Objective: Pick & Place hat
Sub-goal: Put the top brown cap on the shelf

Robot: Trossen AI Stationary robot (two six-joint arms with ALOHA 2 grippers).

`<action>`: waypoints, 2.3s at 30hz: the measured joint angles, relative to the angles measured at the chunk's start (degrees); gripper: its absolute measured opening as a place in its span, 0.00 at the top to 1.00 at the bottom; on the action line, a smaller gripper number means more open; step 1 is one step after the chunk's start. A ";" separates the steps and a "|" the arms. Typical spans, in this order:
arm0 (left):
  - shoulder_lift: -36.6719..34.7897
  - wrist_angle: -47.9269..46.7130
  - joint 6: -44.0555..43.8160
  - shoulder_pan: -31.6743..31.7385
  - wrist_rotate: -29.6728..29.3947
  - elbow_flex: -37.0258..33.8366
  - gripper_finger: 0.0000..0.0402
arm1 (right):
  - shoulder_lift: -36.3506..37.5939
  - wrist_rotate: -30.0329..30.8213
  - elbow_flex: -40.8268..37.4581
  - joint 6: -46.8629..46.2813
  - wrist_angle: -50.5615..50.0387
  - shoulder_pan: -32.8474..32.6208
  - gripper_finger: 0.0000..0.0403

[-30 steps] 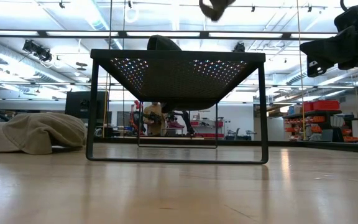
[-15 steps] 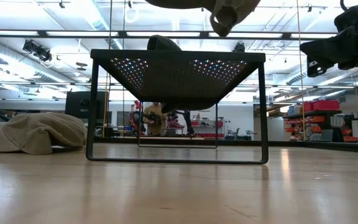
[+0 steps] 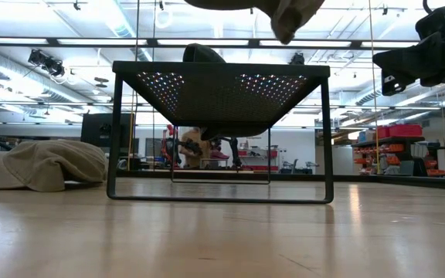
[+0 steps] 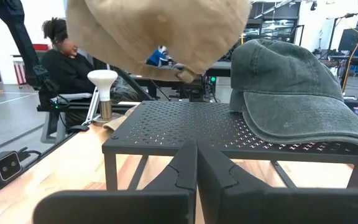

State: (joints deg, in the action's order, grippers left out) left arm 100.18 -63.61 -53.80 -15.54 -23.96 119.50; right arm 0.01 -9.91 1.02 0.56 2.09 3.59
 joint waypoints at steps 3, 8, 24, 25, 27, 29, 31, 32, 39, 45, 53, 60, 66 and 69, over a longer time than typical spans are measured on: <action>-0.02 0.04 0.54 0.44 -0.18 0.00 0.99 | 0.00 0.00 0.00 0.00 0.00 -0.01 0.98; -0.24 0.10 1.67 2.27 0.93 0.00 0.99 | 0.00 0.00 0.00 0.00 0.00 -0.01 0.98; -0.52 4.13 4.22 3.07 0.89 0.00 0.99 | 0.00 0.00 0.00 0.00 0.00 -0.02 0.98; -0.52 4.13 4.55 3.15 0.95 0.00 0.99 | 0.00 -0.01 0.00 0.00 0.00 0.01 0.98; -0.52 4.18 5.00 3.27 1.08 0.00 0.99 | 0.00 -0.01 0.00 0.00 0.00 -0.01 0.98; -0.52 4.17 5.43 3.73 1.31 0.00 0.99 | 0.00 -0.01 0.00 0.00 0.00 0.00 0.98; -0.52 4.20 5.53 4.35 1.50 0.00 0.99 | 0.00 0.00 0.00 0.00 0.00 0.00 0.98; -0.52 4.24 5.81 4.69 1.76 0.00 0.99 | 0.00 0.00 0.00 0.00 0.00 -0.02 0.98; -1.54 10.64 7.26 5.68 3.95 -4.57 0.99 | 0.00 0.00 0.00 0.00 0.00 -0.02 0.98; -4.67 21.47 4.70 5.67 9.61 -14.72 0.99 | 0.00 -0.02 0.00 0.00 -0.02 -0.02 0.98; -8.89 30.69 -0.17 5.69 10.52 -26.43 0.99 | 0.00 0.00 0.00 0.00 -0.02 -0.02 0.98; -12.16 33.14 -4.13 5.25 9.71 -34.00 0.99 | 0.00 0.00 0.00 0.00 -0.04 -0.02 0.98; -14.58 36.52 -5.42 5.10 7.47 -38.51 0.99 | 0.00 0.00 0.00 0.00 -0.03 0.00 0.98; -15.23 36.83 -5.93 5.08 6.29 -40.13 0.99 | 0.00 0.00 0.00 0.00 -0.02 -0.02 0.98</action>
State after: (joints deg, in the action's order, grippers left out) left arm 84.95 -26.78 -59.73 -10.46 -17.67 79.37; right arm 0.01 -9.91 1.02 0.56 2.07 3.57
